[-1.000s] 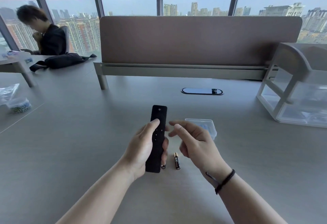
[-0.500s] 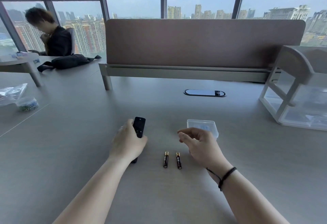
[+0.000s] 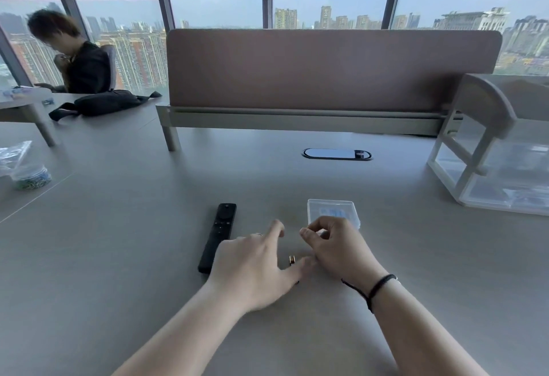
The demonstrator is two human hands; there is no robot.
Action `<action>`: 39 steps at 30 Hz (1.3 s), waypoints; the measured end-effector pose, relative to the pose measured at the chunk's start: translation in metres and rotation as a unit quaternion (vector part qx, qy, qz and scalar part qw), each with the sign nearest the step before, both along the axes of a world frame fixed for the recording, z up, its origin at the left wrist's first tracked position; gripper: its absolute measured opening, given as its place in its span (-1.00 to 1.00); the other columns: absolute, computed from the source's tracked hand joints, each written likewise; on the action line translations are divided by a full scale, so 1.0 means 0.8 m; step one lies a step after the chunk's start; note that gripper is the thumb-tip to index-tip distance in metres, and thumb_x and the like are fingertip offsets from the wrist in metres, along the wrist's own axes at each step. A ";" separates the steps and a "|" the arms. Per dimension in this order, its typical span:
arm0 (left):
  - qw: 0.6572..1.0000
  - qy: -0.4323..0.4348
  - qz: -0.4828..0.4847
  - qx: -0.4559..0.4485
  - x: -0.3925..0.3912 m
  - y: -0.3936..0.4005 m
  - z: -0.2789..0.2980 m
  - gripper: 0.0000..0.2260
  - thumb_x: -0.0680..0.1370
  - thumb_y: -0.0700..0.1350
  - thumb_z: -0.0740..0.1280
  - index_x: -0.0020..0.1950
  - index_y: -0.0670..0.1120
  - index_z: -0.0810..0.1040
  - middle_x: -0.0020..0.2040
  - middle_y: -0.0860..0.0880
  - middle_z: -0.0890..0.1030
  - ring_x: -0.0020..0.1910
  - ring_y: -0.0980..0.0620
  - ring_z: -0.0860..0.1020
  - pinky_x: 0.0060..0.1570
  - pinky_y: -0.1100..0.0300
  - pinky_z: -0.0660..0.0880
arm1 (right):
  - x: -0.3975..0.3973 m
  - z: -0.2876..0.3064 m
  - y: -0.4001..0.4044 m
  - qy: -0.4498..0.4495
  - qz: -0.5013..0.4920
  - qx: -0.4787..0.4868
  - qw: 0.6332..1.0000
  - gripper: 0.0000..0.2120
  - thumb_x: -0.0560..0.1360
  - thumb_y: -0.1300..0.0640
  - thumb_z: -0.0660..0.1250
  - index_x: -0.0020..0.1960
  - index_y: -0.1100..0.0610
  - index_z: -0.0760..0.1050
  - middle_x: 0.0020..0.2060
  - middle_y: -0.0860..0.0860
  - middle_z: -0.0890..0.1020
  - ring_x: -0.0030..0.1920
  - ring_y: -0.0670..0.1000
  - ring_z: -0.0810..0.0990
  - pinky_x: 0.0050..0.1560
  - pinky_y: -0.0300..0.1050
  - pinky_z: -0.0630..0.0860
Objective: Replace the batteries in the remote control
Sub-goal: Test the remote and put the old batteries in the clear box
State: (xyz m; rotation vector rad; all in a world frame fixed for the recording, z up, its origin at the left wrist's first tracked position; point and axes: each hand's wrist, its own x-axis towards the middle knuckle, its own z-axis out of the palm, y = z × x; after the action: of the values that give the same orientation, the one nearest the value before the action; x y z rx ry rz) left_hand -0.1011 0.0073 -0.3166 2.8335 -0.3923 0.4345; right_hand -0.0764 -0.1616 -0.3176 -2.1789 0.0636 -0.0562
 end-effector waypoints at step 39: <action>0.616 0.283 0.012 -0.735 0.029 0.008 0.000 -0.82 0.65 -0.10 0.25 0.07 -0.20 0.54 -0.42 -0.03 0.39 -0.55 0.09 0.31 -0.61 0.28 0.19 | 0.014 -0.008 -0.053 -0.058 -0.060 -0.234 0.969 -0.15 0.20 -0.42 0.43 0.43 -0.23 0.32 0.49 -0.09 0.28 0.52 0.03 0.12 0.48 0.10 0.06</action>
State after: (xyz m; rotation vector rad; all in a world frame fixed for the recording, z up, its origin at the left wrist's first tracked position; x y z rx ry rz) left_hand -0.0779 0.0133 -0.3169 1.1716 0.1567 -0.1755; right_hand -0.0650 -0.2042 -0.3236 -2.6371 0.1262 -0.2948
